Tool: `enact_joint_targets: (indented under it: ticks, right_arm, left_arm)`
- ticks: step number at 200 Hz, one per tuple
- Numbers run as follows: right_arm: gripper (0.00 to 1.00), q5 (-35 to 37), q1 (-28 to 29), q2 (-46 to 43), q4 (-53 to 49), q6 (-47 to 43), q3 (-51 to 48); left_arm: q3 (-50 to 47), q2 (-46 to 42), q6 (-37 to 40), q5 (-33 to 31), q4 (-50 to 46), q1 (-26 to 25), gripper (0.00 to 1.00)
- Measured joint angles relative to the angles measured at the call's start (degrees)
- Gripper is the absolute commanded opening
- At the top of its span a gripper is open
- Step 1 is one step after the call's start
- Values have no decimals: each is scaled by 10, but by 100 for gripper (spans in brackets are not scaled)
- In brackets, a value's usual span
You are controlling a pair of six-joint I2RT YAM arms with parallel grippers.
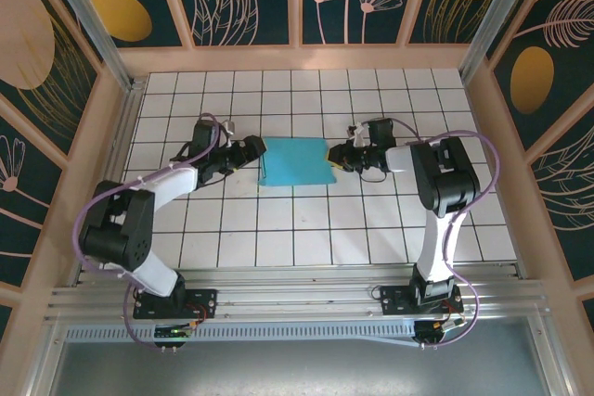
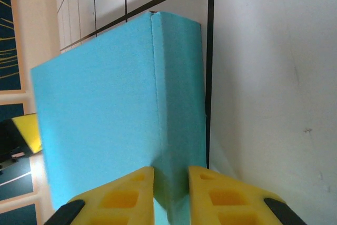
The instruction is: Fold the paper box
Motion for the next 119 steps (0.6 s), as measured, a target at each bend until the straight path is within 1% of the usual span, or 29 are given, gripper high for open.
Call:
enact_joint_targets:
  ticks: [20, 36, 61, 89, 119]
  right_arm:
    - [21, -5, 0, 3, 6, 2, 0]
    - [21, -9, 0, 6, 10, 6, 0]
    - [21, -9, 0, 7, 11, 9, 1]
    - [20, -8, -2, 9, 8, 9, 4]
    - [19, -7, -5, 9, 6, 13, 4]
  left_arm:
    - [-10, 45, -39, 56, 72, -2, 84]
    - [-19, 79, -66, 80, 118, -5, 83]
    - [-32, 101, -87, 82, 142, -5, 84]
    - [-32, 101, -87, 78, 145, -6, 87]
    - [-32, 99, -84, 71, 142, -8, 87]
